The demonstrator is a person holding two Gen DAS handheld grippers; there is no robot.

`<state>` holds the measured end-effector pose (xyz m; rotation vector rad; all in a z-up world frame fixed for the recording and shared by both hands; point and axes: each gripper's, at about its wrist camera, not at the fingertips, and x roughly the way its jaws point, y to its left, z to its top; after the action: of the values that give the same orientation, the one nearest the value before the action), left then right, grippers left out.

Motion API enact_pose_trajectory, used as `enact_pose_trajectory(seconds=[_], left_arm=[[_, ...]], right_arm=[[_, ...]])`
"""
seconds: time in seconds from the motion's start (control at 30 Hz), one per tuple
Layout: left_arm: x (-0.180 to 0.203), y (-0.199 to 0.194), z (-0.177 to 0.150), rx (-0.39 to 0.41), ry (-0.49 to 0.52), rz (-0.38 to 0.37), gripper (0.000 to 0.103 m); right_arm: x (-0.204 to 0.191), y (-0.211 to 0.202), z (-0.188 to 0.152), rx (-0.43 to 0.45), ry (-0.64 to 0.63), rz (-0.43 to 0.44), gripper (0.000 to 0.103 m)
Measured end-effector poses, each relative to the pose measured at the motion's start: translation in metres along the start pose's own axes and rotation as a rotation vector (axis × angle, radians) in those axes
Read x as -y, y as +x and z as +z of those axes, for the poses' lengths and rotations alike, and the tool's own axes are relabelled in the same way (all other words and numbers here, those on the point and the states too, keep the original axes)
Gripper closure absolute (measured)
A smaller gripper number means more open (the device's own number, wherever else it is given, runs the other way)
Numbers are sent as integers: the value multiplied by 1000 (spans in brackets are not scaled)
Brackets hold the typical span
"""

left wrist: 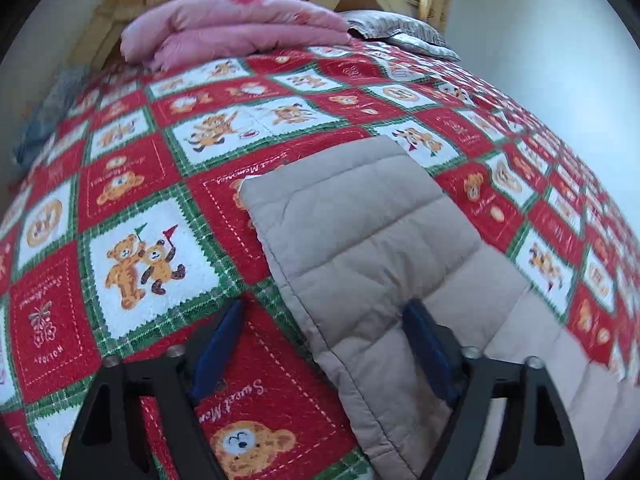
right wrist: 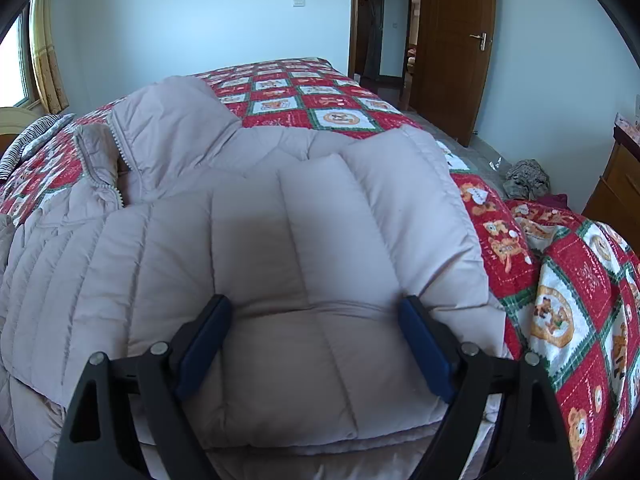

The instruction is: Fold large clothes

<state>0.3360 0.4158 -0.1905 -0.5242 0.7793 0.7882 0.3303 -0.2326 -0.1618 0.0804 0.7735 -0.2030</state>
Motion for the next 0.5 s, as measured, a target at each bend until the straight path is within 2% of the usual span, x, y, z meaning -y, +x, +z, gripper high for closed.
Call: enact_pose_trajectory(seconds=[0.03, 0.07, 0.1, 0.17, 0.3, 0.37, 0.5], left_arm=[[-1, -2, 0, 7, 1, -10, 56], [-2, -3, 2, 7, 3, -45, 75], [-2, -2, 4, -10, 6, -105, 95], [0, -2, 6, -36, 13, -148, 97], [19, -41, 6, 61, 93, -161, 98], [33, -75, 5, 130, 137, -227, 99], [81, -180, -22, 331, 320, -427, 99]], right_arm=[[0, 0, 0, 0, 0, 1, 14], [0, 0, 0, 0, 1, 1, 14], [0, 0, 0, 0, 1, 1, 14], [0, 0, 0, 0, 1, 1, 14], [0, 0, 0, 1, 5, 7, 14], [1, 1, 1, 2, 10, 13, 14], [3, 2, 1, 0, 20, 30, 12]])
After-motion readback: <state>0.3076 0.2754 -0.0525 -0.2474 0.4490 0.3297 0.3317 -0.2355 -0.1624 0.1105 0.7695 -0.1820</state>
